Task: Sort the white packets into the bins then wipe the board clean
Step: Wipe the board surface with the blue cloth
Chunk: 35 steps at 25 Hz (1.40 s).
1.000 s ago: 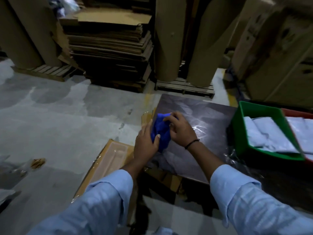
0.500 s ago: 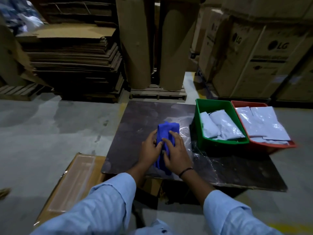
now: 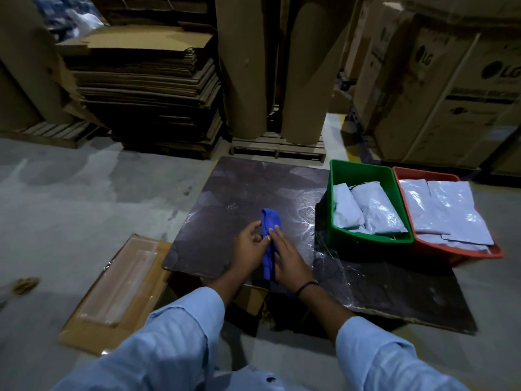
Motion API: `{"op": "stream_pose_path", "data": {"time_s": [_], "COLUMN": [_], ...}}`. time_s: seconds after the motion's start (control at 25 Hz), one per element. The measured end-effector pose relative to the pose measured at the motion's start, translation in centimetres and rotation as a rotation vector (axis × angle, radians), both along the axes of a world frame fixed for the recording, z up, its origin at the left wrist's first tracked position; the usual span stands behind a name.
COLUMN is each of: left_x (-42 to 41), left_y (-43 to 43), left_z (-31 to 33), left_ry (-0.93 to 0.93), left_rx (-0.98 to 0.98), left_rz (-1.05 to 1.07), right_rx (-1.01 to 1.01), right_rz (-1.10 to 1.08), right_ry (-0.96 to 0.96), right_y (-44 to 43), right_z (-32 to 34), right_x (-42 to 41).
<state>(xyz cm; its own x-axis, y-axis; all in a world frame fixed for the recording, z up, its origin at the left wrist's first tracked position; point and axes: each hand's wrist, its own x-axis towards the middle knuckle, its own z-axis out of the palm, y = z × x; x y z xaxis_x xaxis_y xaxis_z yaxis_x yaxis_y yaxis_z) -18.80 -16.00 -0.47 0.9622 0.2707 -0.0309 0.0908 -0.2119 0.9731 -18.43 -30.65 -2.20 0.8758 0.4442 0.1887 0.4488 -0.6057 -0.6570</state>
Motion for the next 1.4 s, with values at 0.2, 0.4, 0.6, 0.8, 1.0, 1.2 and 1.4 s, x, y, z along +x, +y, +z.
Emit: {"op": "stream_pose_path", "data": {"time_s": [0.2,0.4,0.6,0.8,1.0,1.2,1.4], "left_x": [-0.2,1.5,4.0,6.2,5.9,5.8,4.8], "left_y": [2.2,7.7,12.3,16.4,17.4,20.5,23.5], "left_z": [-2.0,-2.9,-2.6,-3.1,-3.8,-5.3,-7.5], "left_ry": [0.135,0.272,0.287,0.287,0.248,0.138,0.074], "left_rx": [-0.190,-0.149,-0.174,-0.216,-0.126,0.307,0.754], "left_rz": [-0.036,-0.225,-0.336,-0.412,-0.518,-0.452,-0.403], "right_rx": [0.120,0.297,0.442,0.451,0.105,-0.223,-0.278], "right_rz": [-0.073,-0.275,-0.348,-0.549,-0.408,-0.130,-0.147], "right_ry": [0.123,0.269,0.408,0.415,0.160,0.054,-0.008], "right_y": [1.0,5.2,10.3,12.6,15.1,15.3,15.6], "right_z": [-1.4,-2.0,-2.2,-2.6,-3.0,-3.8,-5.6], "right_x": [1.0,2.8,5.4,7.4,5.6,5.4,5.9]}}
